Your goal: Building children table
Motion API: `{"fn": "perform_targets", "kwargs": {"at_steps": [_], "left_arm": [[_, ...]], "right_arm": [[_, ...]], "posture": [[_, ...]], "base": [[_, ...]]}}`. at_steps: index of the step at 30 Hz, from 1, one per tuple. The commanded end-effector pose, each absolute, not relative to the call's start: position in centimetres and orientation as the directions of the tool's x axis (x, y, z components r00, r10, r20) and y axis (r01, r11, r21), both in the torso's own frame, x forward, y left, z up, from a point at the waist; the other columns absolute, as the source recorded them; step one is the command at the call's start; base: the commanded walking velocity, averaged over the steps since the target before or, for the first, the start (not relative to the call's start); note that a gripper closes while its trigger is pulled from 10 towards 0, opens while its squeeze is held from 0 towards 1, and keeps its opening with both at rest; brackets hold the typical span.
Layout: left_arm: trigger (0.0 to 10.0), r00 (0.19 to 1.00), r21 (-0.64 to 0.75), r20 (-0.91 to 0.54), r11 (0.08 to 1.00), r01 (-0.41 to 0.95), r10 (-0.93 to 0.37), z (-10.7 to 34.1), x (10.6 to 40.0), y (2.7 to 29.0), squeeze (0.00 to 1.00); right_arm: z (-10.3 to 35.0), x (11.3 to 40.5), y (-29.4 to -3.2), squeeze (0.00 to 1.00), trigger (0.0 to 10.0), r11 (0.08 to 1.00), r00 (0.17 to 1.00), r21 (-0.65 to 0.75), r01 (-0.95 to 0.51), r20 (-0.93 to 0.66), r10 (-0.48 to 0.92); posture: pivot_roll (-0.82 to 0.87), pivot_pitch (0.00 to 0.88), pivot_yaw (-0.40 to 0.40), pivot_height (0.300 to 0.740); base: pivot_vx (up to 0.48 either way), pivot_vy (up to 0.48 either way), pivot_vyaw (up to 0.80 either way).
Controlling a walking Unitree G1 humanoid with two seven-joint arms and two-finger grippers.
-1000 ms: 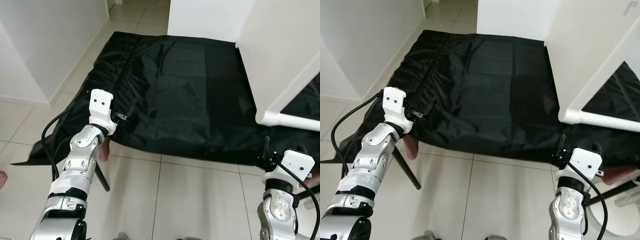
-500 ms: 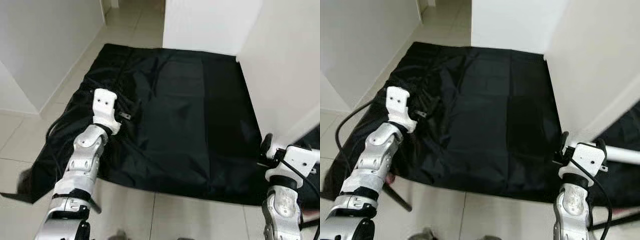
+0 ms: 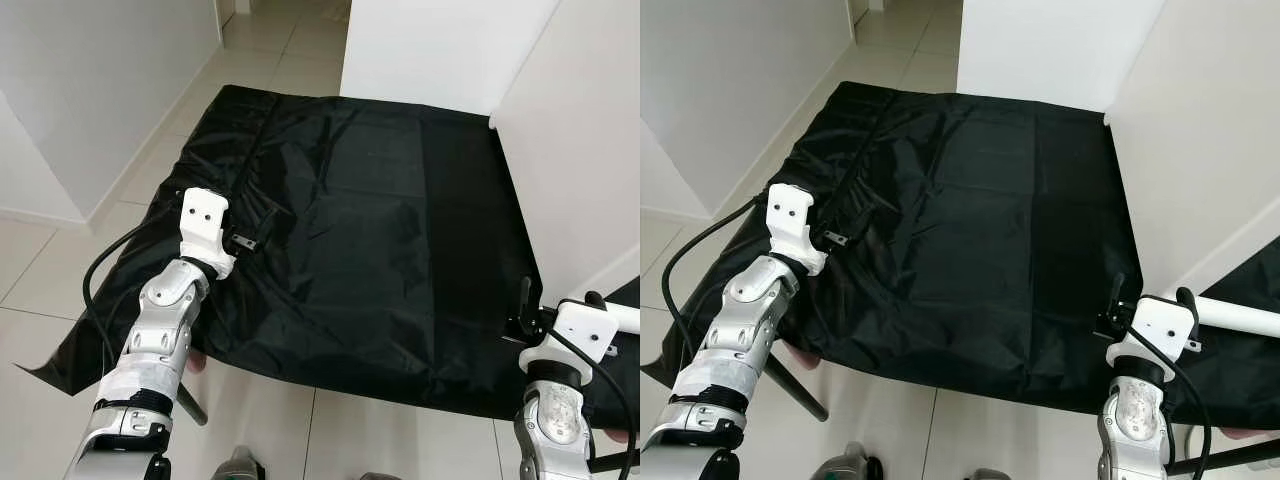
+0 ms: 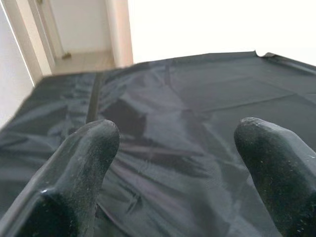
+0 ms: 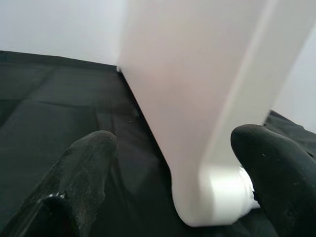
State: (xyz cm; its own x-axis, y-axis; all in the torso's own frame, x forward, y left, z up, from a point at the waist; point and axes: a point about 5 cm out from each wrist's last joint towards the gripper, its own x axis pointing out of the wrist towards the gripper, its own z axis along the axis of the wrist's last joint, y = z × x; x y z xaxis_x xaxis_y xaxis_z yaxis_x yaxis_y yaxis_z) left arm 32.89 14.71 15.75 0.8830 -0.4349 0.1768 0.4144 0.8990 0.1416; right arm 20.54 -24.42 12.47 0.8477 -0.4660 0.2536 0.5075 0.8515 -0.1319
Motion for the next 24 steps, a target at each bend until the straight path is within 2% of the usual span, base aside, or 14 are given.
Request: {"fn": "perform_targets", "kwargs": {"at_steps": [1,5,6,7,13,14,24], "left_arm": [[10.0,0.832,0.190,0.169,0.846,0.499,-0.529,15.8,32.4,13.9,0.00],[10.0,0.821,0.207,0.165,0.833,0.513,-0.546,15.9,32.2,13.5,0.00],[10.0,0.822,0.208,0.162,0.833,0.513,-0.547,15.8,32.1,13.4,0.00],[10.0,0.821,0.203,0.160,0.832,0.516,-0.548,15.8,32.1,13.3,0.00],[10.0,0.822,0.195,0.157,0.833,0.517,-0.547,15.8,32.1,13.1,0.00],[10.0,0.824,0.179,0.158,0.836,0.518,-0.544,15.8,32.2,13.1,0.00],[10.0,0.788,0.204,0.169,0.803,0.560,-0.592,16.4,31.8,12.4,0.00]], "right_arm": [[12.1,20.2,-25.1,0.00,10.0,0.831,0.833,-0.136,0.539,0.234,-0.502],[11.9,20.2,-25.3,0.00,10.0,0.836,0.835,-0.120,0.536,0.222,-0.503],[11.9,20.2,-25.3,0.24,10.0,0.838,0.837,-0.117,0.533,0.219,-0.501],[11.9,20.3,-25.4,1.00,10.0,0.849,0.845,-0.103,0.519,0.215,-0.490],[11.9,20.6,-25.8,1.00,10.0,0.860,0.853,-0.087,0.502,0.210,-0.477],[12.0,20.8,-26.1,0.00,10.0,0.862,0.853,-0.072,0.502,0.203,-0.480],[12.6,21.8,-27.2,0.00,10.0,0.895,0.871,0.014,0.445,0.225,-0.437]], "posture": [[0.03,0.041,-0.026,0.740],[0.03,0.044,-0.025,0.740],[0.03,0.044,-0.025,0.740],[0.03,0.057,-0.018,0.740],[0.02,0.060,-0.016,0.740],[0.03,0.062,-0.014,0.740],[0.04,0.066,-0.003,0.740]], "base": [[0.000,0.000,0.00],[0.000,0.000,0.00],[0.000,0.000,0.00],[0.000,0.000,0.00],[0.000,0.000,0.00],[0.000,0.000,0.00],[0.000,0.000,0.00]]}}
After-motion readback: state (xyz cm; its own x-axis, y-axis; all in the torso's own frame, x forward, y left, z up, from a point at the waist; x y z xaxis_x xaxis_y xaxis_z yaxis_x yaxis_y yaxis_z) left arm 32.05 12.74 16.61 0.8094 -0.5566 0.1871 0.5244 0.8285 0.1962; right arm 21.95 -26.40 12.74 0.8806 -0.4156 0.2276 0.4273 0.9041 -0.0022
